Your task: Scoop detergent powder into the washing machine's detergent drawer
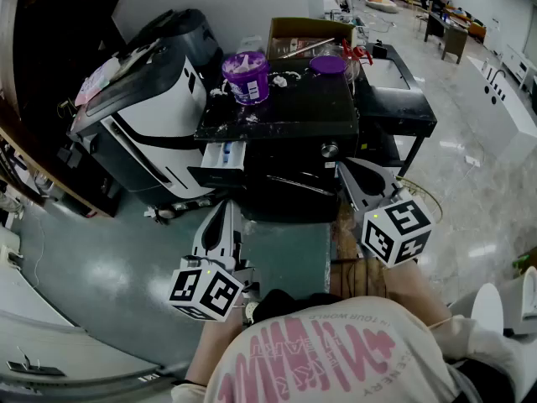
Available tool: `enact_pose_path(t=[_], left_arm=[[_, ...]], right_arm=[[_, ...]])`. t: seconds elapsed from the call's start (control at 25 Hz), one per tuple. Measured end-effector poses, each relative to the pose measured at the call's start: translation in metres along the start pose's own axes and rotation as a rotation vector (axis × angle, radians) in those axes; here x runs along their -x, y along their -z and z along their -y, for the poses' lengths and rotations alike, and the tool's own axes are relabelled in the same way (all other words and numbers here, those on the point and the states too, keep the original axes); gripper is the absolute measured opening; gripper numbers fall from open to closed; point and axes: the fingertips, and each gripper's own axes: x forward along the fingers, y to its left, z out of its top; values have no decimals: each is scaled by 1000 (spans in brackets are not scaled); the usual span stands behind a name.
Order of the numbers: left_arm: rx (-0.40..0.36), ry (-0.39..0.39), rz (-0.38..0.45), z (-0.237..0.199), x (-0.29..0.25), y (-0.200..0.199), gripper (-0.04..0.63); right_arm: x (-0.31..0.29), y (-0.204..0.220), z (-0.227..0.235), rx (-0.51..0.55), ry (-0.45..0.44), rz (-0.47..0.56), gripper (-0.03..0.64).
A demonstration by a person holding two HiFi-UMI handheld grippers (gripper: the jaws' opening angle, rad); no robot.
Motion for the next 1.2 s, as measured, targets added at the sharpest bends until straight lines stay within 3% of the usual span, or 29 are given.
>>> enact_pose_path(t=[0.28, 0.48, 0.64, 0.88, 1.2], left_arm=[[34, -10, -24, -17, -13, 14, 2], [38, 36, -29, -30, -42, 16, 0], [13, 44, -57, -54, -74, 16, 2], [76, 65, -67, -106, -130, -1, -8], [-20, 157, -42, -142, -197, -46, -6]], right_arm=[[-18, 23, 7, -36, 6, -42, -6], [-48, 34, 8, 41, 11, -69, -3], [-86, 40, 12, -13, 0, -81, -3], [-162, 29, 23, -109, 6, -66, -4], [-242, -7, 31, -110, 18, -4, -3]])
